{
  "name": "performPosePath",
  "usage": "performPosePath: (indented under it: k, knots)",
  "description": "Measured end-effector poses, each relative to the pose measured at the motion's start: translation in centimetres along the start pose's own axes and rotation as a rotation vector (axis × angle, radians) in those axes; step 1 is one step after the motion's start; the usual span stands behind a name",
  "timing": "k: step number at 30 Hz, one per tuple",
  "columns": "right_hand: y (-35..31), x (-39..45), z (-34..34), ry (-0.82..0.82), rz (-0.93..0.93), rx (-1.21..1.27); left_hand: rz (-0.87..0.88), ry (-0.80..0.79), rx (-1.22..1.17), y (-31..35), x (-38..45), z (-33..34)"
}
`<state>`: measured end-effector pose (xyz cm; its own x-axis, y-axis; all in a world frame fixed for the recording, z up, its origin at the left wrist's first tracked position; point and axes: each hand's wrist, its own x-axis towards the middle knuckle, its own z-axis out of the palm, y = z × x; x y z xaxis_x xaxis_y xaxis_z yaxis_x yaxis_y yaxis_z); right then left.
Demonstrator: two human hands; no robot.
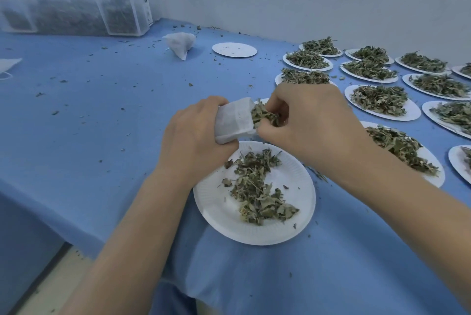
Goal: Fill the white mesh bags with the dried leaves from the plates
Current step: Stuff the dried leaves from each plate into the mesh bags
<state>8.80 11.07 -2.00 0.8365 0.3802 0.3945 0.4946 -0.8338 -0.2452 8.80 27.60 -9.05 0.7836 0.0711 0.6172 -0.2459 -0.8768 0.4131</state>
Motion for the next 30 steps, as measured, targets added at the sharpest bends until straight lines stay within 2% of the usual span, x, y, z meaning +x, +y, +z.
performPosePath:
  k: [6,12,17,23,28,30]
  knots:
    - [0.1,-0.3,-0.6,-0.096,-0.048,0.02,-0.007,0.0,-0.049,0.2,0.0,-0.2]
    - [0.4,0.2,-0.9,-0.183,-0.15,-0.027,0.131,0.011,-0.149,0.7,-0.3,-0.5]
    - [0.0,0.2,-0.8,-0.188,-0.128,0.284,0.19,0.013,-0.189,0.6,-0.2,-0.2]
    - [0.5,0.3,-1.4,-0.364,-0.184,0.425,0.111,0.066,-0.234,0.2,-0.2,-0.2]
    - [0.5,0.3,-1.4,-0.187,-0.246,0.172,0.132,0.113,-0.266,0.4,-0.2,-0.1]
    - [-0.1,0.4,-0.9,-0.174,-0.265,0.055,0.18,0.123,-0.247,0.5,-0.3,-0.1]
